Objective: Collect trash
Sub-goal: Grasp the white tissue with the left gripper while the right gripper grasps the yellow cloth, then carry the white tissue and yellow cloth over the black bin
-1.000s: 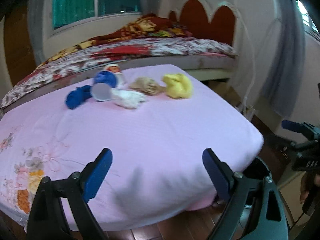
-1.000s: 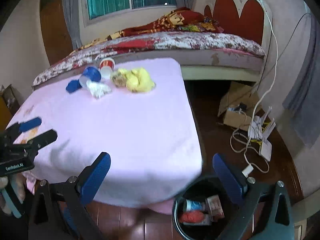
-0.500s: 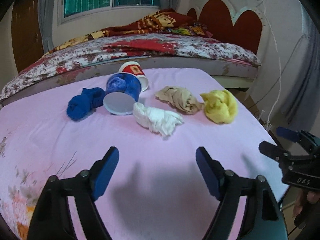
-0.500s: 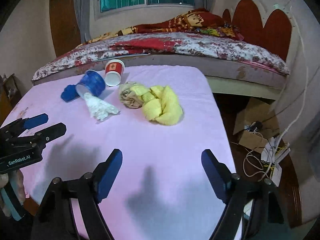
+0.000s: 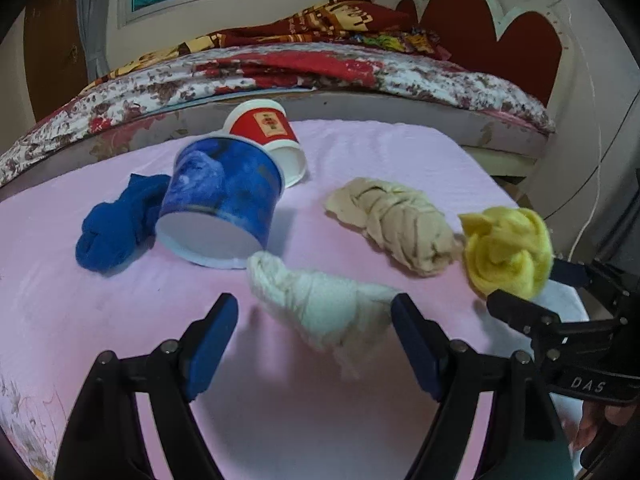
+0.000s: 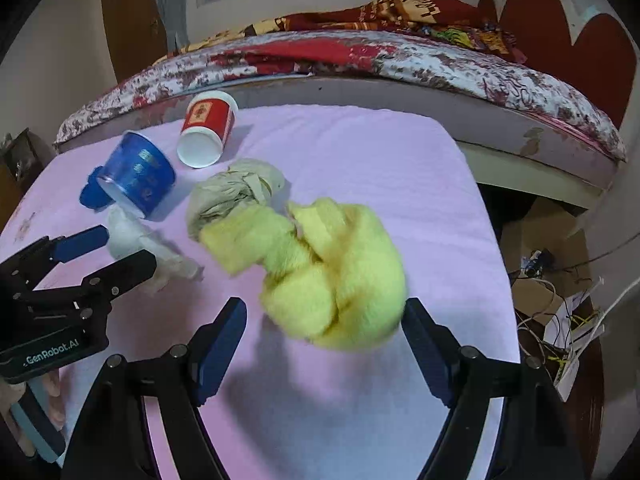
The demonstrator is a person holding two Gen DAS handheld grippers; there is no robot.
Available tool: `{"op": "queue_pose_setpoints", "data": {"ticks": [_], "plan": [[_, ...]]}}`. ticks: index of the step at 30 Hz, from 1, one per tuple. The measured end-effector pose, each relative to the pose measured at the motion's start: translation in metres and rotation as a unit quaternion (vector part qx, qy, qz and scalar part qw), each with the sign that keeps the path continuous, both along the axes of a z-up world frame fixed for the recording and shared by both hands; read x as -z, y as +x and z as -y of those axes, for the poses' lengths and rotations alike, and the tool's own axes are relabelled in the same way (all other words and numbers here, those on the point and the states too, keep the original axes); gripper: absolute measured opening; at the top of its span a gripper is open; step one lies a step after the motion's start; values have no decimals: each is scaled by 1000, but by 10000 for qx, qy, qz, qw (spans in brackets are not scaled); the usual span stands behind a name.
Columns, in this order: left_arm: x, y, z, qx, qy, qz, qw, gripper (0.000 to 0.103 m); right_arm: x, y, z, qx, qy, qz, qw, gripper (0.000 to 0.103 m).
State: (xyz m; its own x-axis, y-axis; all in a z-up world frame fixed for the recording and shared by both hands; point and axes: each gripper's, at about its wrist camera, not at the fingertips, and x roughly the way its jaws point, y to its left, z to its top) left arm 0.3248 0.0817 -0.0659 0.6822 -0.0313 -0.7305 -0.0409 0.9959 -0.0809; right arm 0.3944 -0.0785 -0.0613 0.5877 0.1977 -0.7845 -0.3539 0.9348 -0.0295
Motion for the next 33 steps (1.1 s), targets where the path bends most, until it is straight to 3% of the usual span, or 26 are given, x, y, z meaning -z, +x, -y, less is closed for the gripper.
{"op": "queue_pose_setpoints", "data": {"ticks": [4,6,12,19,27,33], "plan": [[9,9,-1,0,-105,-164,9998,79,4,10,1,42,64,-68,9999,67],[13,11,-1,40,-159,-256,9995,67,3,10,2,33,71,-59,10000,62],[9,5,2,212,-275,-197,9992,48,1,5,5,36,166,-54,9998,42],[-4,-28,1,354,-130,27,9993,47,-13,-33,18,119,377,128,9991,42],[-18,-86,15,657,138,264,9974,47,-33,-109,47,236,340,368,9985,42],[-27,-128,40,946,121,374,9947,47,-44,-178,83,449,273,514,9973,42]]}}
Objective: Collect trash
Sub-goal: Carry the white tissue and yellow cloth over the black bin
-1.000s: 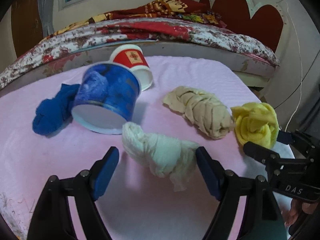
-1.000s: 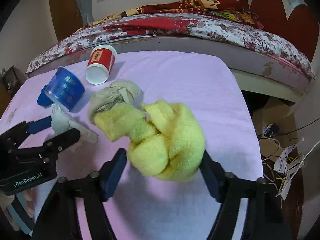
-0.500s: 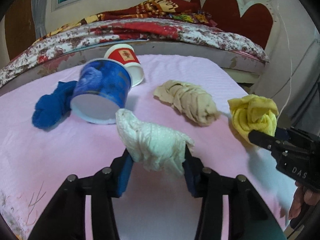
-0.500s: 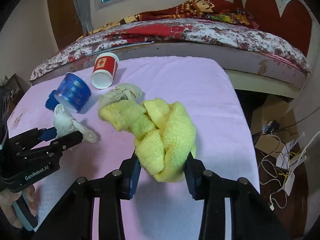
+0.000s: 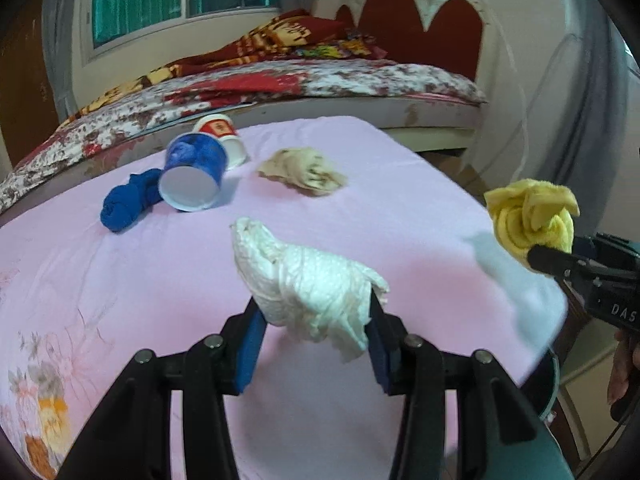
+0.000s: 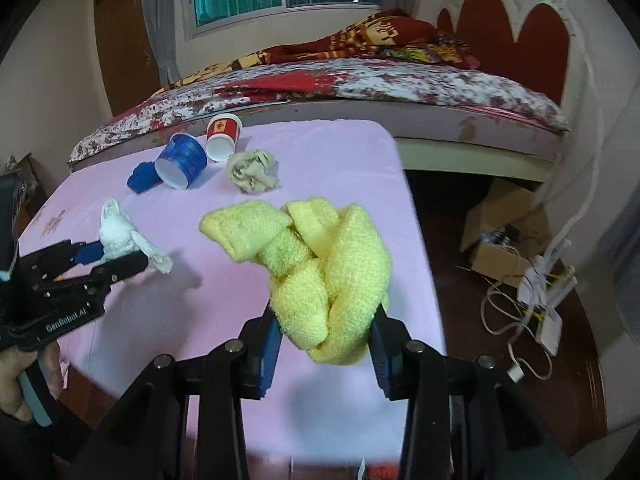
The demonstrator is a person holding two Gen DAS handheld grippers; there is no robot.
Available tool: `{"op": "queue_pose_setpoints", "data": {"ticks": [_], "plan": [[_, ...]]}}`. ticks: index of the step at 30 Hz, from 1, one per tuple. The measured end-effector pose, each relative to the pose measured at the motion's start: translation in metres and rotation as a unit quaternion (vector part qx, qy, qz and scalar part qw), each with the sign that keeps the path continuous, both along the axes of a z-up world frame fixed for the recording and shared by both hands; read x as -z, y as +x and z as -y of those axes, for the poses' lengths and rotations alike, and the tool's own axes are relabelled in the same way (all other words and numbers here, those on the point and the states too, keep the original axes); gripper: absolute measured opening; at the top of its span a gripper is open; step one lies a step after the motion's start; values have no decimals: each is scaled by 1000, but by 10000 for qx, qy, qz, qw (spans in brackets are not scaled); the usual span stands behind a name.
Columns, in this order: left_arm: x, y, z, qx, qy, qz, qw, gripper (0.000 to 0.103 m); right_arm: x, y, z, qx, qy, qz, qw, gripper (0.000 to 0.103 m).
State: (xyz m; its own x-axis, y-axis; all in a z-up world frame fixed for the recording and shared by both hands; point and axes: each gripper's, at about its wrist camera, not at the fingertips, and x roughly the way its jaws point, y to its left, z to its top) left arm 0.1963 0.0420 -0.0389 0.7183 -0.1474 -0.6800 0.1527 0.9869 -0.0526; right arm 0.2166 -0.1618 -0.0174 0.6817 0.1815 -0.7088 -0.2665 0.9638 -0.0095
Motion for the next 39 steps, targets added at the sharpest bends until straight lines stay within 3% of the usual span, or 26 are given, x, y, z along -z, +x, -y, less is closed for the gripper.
{"op": "queue_pose_setpoints", "data": {"ticks": [11,20,39], "plan": [[-12,-54,58,615,15,140,9980,47,-15,-83,74,636,67,144,9978,42],[-14,-77,108,1157,97,136,9931,47,-15,-119,127,1119,257,167,9932,42],[29,-103,190,1933,216,-351,9803,47,31,-159,198,1444,133,-272,9891,42]]}}
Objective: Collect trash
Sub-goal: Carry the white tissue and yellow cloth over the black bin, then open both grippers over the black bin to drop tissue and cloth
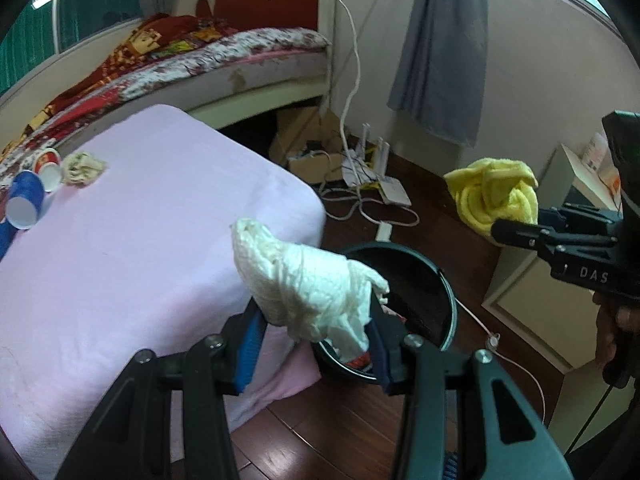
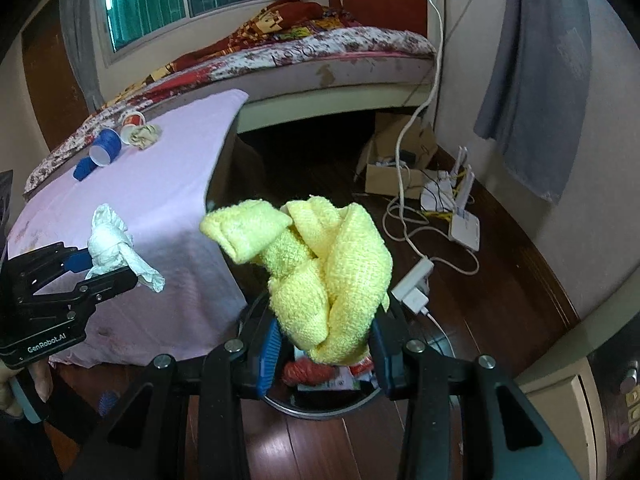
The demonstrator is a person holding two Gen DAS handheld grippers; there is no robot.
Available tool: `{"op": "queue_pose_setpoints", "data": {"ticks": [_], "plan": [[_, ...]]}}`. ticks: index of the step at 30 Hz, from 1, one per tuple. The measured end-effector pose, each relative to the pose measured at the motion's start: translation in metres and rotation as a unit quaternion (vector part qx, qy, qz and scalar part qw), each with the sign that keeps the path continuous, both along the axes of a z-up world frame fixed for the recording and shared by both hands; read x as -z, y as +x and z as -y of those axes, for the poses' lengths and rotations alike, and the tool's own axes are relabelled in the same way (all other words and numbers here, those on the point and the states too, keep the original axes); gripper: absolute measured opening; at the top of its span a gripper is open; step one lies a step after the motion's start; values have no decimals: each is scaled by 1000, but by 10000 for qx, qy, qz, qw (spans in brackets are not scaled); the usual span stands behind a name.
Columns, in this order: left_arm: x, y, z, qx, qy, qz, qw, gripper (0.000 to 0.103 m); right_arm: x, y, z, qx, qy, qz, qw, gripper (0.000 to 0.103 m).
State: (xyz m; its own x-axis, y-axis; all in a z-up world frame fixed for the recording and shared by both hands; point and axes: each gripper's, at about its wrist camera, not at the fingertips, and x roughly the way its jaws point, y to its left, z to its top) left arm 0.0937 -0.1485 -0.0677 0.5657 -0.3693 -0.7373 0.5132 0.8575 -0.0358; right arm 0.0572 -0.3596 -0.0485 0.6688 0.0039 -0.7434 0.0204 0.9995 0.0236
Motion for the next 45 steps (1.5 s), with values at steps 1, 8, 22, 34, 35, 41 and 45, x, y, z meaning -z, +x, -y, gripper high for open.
{"op": "queue_pose_setpoints", "data": {"ticks": [1,8,22,34,35,41,45], "plan": [[4,0,3,37,0,-52,10000,47,2,-1,2,-17,12,-20,10000,42],[28,-2,23,166,159,-339,9992,47,27,-4,14,-60,31,-243,9997,42],[80,28,52,307,195,-906,9952,48,92,22,21,-333,-56,-969,9947,43],[110,48,58,413,-65,-1298,9907,68,138,55,15,-717,-95,-1245,9896,58],[111,49,57,342,-87,-1374,9899,88,142,56,15,-643,-255,-1226,9900,72],[110,46,41,-17,107,-1279,9917,93,156,52,35,-105,-337,-1480,9884,95],[105,41,31,-236,185,-1161,9928,94,147,47,42,130,-162,-1449,9892,97]]}}
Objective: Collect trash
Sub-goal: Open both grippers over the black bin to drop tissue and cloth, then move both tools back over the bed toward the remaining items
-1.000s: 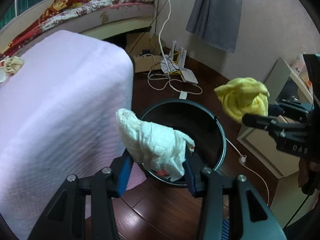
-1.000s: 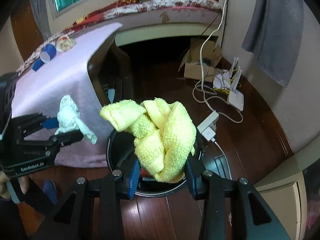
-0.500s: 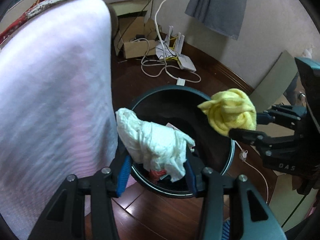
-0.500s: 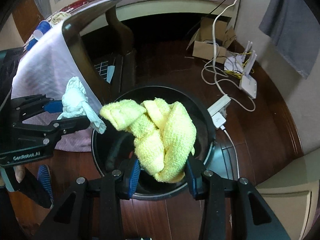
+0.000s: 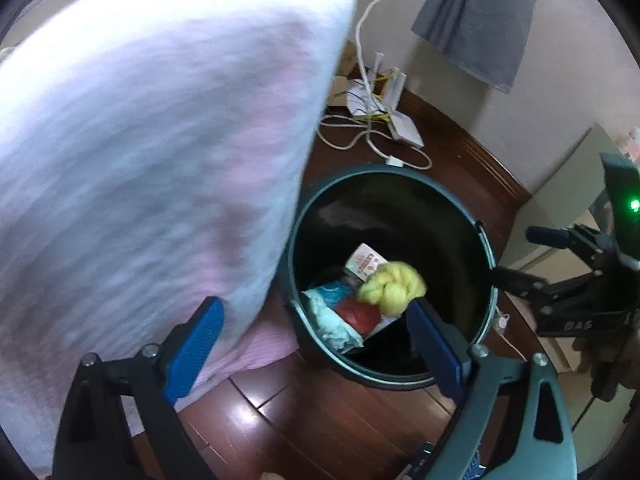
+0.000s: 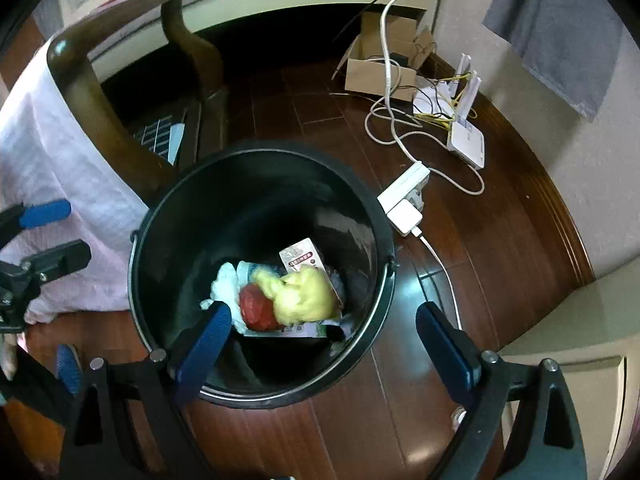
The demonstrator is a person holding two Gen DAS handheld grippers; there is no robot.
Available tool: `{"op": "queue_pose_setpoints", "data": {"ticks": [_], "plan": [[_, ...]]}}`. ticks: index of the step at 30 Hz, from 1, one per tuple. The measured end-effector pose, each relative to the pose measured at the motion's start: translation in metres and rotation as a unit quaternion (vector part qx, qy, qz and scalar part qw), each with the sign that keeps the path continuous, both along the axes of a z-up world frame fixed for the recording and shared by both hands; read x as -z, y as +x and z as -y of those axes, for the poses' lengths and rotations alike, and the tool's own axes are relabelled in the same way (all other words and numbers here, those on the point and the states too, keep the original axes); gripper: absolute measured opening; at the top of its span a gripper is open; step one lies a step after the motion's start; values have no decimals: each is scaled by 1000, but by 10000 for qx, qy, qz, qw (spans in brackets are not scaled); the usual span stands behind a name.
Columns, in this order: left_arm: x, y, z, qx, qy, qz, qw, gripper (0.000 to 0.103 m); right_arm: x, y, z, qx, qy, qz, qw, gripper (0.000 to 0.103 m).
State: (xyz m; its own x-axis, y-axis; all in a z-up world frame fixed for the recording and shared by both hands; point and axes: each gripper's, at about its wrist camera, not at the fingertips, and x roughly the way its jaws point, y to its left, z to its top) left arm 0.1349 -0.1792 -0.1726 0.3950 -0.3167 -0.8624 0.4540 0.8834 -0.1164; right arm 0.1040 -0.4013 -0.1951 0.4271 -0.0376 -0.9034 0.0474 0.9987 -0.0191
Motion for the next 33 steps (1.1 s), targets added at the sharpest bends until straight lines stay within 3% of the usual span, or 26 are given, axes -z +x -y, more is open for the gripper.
{"op": "queue_pose_setpoints", "data": {"ticks": [4,28,33], "plan": [[-11,-8,-9,-80,9,108,9999,94,-18,-6,-9,-10,-67,145,9999,103],[-57,-31,-32,-42,24,409,9991,97,-87,-39,-52,-254,-52,741,9969,103],[-72,-39,-42,-95,-162,549,9983,97,-98,-48,-60,-160,101,918,9956,103]]}}
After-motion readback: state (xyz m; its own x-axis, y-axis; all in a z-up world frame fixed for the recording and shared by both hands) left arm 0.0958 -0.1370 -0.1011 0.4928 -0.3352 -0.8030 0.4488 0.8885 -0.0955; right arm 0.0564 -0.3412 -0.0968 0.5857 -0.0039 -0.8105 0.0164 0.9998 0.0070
